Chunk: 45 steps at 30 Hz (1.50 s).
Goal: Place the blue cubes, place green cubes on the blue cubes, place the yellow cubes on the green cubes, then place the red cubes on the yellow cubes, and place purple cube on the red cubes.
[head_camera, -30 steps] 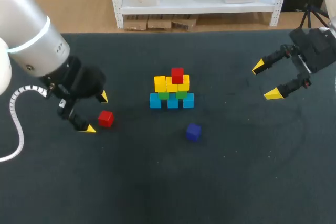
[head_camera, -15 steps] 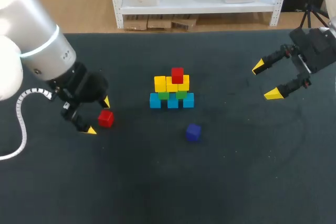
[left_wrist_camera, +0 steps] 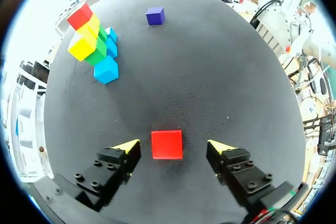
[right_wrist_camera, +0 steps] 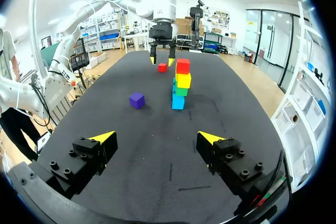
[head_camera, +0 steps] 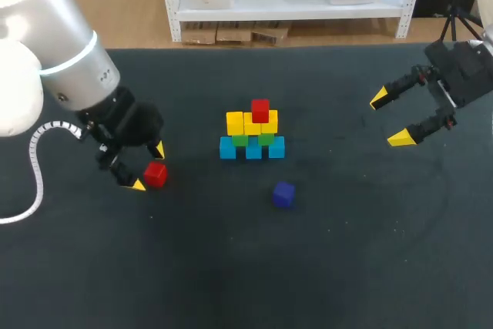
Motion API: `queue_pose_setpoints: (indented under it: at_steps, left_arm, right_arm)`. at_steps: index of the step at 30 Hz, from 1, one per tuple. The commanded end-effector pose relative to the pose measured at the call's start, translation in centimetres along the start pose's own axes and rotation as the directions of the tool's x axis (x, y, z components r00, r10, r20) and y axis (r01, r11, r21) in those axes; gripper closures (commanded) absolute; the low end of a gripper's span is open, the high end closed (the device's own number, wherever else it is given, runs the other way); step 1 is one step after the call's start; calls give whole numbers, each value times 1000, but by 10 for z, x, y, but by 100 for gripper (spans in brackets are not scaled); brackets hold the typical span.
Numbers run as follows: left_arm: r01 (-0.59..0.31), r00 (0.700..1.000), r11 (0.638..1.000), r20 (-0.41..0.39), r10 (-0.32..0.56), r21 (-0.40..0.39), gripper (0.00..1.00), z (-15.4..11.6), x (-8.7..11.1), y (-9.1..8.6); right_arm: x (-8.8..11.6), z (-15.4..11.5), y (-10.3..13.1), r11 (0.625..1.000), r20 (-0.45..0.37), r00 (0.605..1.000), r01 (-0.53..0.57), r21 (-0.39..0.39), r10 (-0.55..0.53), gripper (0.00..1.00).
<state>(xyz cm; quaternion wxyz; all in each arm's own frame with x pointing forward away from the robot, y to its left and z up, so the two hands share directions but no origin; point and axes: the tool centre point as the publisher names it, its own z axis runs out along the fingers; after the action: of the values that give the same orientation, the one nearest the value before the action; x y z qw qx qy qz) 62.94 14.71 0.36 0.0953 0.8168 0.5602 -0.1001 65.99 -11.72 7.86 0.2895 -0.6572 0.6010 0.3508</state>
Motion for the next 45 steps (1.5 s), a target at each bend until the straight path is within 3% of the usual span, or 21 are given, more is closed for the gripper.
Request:
queue_pose_setpoints:
  at_steps: [1, 7, 9, 10, 14, 21, 27, 35, 45]
  left_arm:
    - [-2, 1000, 1000, 3, 2, 8, 37, 2, 0, 4]
    - [6, 1000, 1000, -6, -6, 7, 57, 3, -1, 6]
    - [15, 1000, 1000, -12, -15, 3, 80, 3, -1, 7]
    - [20, 1000, 1000, -12, -20, 1, 100, 3, -1, 7]
    - [32, 999, 999, -8, -32, -9, 100, -7, -6, 7]
    - [76, 997, 997, -19, -77, -22, 100, -48, -27, 5]
    - [175, 983, 984, -57, -176, -13, 100, -83, -50, 11]
    - [272, 962, 956, 11, -272, -107, 100, -113, -84, 43]
    - [281, 960, 951, 46, -278, -126, 100, -98, -119, 82]
  right_arm:
    - [0, 0, 0, 1000, 1, 1000, 1, 0, -1, 0]
    - [0, 0, 0, 1000, 1, 1000, 1, 0, -1, 0]
    - [0, 0, 0, 1000, 1, 1000, 1, 0, -1, 0]
    - [0, 0, 0, 1000, 1, 1000, 1, 0, -1, 0]
    - [0, 0, 0, 1000, 1, 1000, 1, 0, -1, 0]
    - [0, 0, 0, 1000, 1, 1000, 1, 0, -1, 0]
    - [0, 0, 0, 1000, 1, 1000, 1, 0, -1, 0]
    - [0, 0, 0, 1000, 1, 1000, 1, 0, -1, 0]
    - [0, 0, 0, 1000, 1, 1000, 1, 0, -1, 0]
